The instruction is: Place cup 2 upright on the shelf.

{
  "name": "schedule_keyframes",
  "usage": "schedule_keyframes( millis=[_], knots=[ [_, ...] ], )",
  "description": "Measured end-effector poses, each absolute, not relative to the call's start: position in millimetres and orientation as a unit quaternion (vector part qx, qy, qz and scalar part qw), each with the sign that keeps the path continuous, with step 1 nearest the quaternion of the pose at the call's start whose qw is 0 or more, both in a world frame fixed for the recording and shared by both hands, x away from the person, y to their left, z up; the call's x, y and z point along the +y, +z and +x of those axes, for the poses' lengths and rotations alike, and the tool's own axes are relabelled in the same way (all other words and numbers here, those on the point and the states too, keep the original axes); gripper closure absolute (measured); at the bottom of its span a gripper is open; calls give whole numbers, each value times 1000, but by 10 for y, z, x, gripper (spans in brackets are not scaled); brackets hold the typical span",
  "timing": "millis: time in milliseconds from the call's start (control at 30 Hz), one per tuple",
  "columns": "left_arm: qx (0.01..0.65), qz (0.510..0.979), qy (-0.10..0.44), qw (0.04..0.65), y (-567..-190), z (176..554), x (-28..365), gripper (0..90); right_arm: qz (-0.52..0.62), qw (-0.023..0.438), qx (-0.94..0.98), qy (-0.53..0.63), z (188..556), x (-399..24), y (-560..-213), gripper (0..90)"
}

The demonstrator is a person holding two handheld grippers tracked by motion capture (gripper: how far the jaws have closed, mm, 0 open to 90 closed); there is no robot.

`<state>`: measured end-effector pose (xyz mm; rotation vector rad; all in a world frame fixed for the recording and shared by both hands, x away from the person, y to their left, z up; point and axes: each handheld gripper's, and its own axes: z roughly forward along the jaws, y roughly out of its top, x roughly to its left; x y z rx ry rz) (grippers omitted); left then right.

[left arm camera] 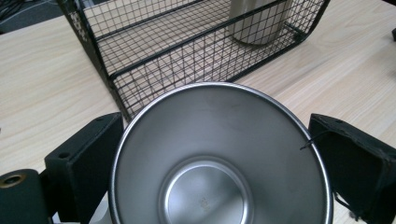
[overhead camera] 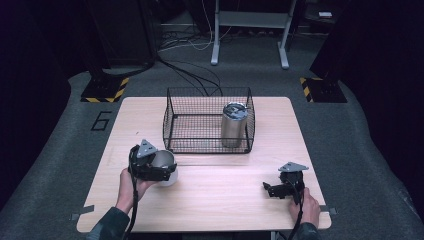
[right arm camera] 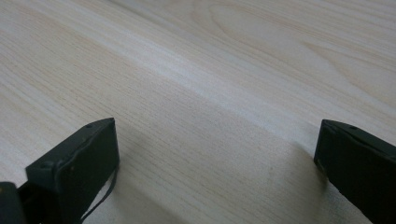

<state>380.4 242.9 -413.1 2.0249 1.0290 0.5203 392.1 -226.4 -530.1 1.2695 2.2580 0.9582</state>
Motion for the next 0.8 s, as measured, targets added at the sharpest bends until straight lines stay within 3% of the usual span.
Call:
schedule_keyframes(
  millis=[800],
  knots=[
    [350,821,192,408,-3763,3861,2038,65,451,191,805,336,3928,-2285,-5298,0]
  ],
)
